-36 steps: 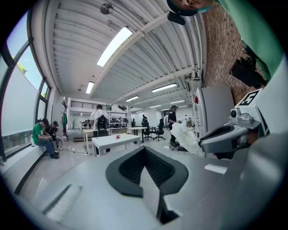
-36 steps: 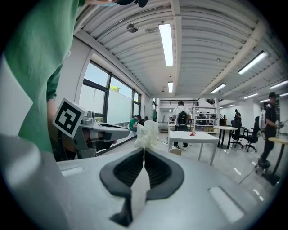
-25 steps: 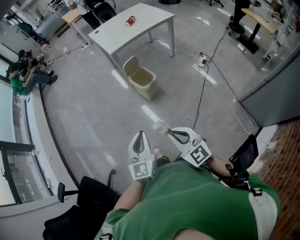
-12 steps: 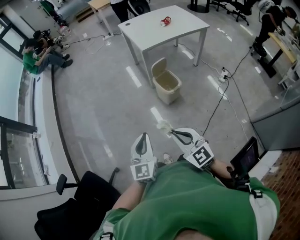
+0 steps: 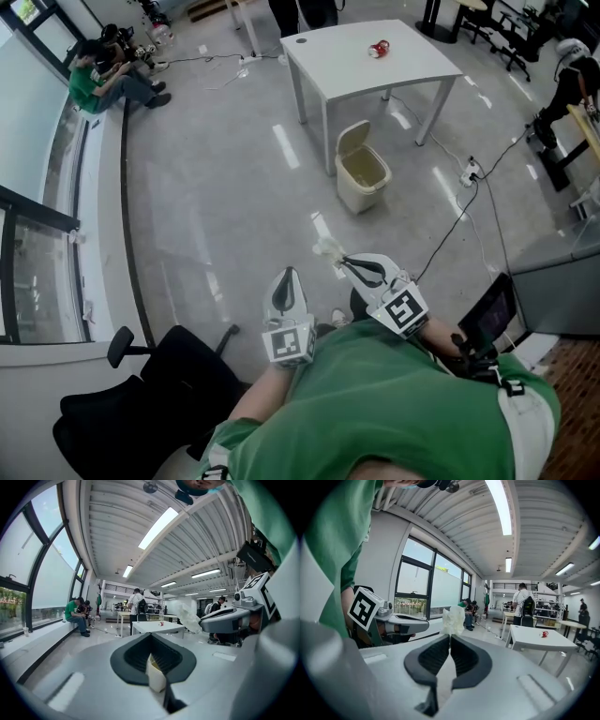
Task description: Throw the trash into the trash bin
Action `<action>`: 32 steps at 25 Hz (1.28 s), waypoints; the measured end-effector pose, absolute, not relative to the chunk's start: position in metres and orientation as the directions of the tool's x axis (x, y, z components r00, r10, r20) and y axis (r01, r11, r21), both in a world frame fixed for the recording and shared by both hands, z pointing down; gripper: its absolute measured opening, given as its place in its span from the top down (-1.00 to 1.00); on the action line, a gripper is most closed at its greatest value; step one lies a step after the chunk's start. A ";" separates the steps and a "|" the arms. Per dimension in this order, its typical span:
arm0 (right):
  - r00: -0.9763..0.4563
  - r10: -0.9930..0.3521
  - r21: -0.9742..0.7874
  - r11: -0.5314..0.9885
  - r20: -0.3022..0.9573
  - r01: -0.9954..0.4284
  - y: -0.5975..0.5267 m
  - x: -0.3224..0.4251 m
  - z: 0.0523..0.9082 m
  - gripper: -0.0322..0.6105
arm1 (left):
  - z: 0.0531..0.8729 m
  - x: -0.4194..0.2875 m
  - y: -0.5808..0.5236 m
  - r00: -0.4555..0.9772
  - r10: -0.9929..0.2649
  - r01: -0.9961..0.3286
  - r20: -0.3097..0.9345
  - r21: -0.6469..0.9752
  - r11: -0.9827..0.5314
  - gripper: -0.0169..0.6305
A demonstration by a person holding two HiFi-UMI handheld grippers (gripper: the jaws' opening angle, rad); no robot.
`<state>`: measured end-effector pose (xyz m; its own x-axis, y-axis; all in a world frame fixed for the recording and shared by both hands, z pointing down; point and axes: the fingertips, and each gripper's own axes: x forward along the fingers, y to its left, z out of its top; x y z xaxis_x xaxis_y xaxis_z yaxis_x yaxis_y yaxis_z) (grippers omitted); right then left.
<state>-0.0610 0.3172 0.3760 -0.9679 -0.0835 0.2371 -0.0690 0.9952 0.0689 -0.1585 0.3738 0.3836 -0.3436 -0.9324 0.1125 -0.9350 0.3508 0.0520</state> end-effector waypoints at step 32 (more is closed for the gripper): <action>-0.969 0.088 0.030 0.995 0.230 0.097 0.208 -0.207 0.386 0.85 | 0.379 -0.296 0.281 -0.488 -0.863 -0.869 0.132 0.013 0.494 0.93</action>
